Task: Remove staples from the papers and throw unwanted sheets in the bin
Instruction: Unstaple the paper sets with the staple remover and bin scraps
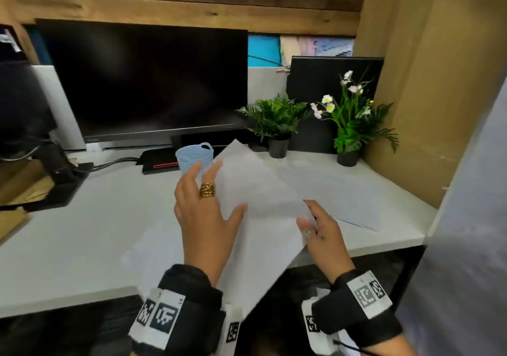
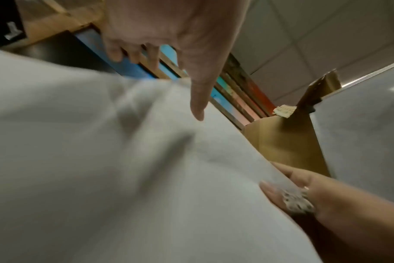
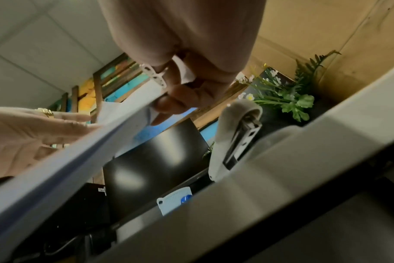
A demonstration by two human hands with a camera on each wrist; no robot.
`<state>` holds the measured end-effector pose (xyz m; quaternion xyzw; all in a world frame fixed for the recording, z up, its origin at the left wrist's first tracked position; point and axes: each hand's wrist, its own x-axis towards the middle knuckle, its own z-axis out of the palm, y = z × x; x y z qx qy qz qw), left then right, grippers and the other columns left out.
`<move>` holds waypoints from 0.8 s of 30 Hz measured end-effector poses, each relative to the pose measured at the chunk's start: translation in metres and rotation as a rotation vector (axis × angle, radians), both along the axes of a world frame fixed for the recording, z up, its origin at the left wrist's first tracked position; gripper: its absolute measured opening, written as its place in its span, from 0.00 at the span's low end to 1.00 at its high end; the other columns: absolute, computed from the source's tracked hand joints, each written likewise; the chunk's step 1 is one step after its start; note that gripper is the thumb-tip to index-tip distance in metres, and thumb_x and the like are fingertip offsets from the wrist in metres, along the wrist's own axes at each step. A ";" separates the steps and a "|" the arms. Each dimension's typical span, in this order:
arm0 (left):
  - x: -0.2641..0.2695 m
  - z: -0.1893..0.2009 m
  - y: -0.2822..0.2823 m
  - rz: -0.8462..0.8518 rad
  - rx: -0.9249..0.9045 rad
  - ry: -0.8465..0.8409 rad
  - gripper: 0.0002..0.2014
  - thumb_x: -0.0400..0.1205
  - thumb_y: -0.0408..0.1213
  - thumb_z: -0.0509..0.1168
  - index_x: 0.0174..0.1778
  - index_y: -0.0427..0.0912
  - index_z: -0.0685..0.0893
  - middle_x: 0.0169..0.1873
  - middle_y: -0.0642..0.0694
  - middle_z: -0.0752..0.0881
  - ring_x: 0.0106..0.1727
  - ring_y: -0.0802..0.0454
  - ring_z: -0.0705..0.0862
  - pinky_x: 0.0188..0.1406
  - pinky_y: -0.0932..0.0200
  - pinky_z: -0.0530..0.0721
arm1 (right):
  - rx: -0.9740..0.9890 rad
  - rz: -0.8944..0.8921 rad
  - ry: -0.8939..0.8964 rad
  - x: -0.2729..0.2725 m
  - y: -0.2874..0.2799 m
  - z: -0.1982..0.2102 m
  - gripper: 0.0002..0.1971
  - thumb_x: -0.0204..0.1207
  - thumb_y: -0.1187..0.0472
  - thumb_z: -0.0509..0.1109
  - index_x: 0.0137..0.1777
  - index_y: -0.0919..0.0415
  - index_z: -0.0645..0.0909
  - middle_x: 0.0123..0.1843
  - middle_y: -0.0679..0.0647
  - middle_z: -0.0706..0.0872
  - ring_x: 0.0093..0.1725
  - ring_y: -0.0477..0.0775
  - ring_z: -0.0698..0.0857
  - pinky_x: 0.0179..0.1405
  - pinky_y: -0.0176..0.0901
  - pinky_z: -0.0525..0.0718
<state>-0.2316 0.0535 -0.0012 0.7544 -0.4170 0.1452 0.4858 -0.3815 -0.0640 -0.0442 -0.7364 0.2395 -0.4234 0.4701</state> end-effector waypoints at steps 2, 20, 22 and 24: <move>0.011 -0.001 0.002 0.017 0.022 0.182 0.45 0.69 0.46 0.78 0.79 0.55 0.60 0.76 0.48 0.64 0.76 0.49 0.60 0.74 0.46 0.61 | -0.019 0.093 0.095 0.000 0.002 -0.010 0.23 0.81 0.75 0.59 0.57 0.42 0.76 0.57 0.41 0.84 0.57 0.29 0.82 0.59 0.22 0.75; 0.017 -0.016 0.003 -0.292 0.196 0.366 0.12 0.80 0.32 0.67 0.58 0.48 0.83 0.54 0.53 0.81 0.52 0.56 0.79 0.58 0.67 0.73 | -0.122 -0.113 1.184 0.048 -0.060 0.023 0.36 0.75 0.33 0.61 0.71 0.64 0.72 0.67 0.60 0.79 0.64 0.58 0.78 0.56 0.41 0.75; 0.015 -0.020 0.002 -0.318 0.193 0.353 0.10 0.79 0.33 0.69 0.53 0.49 0.84 0.50 0.56 0.82 0.48 0.61 0.80 0.51 0.77 0.73 | -0.197 -0.094 1.243 0.048 -0.054 0.019 0.36 0.73 0.34 0.64 0.71 0.62 0.73 0.67 0.59 0.79 0.65 0.58 0.78 0.59 0.41 0.76; 0.014 -0.024 0.000 -0.319 0.181 0.350 0.11 0.77 0.35 0.72 0.53 0.51 0.84 0.44 0.58 0.82 0.42 0.66 0.80 0.41 0.86 0.71 | -0.212 -0.112 1.265 0.047 -0.053 0.019 0.30 0.75 0.42 0.68 0.68 0.65 0.74 0.66 0.60 0.80 0.64 0.58 0.80 0.55 0.40 0.77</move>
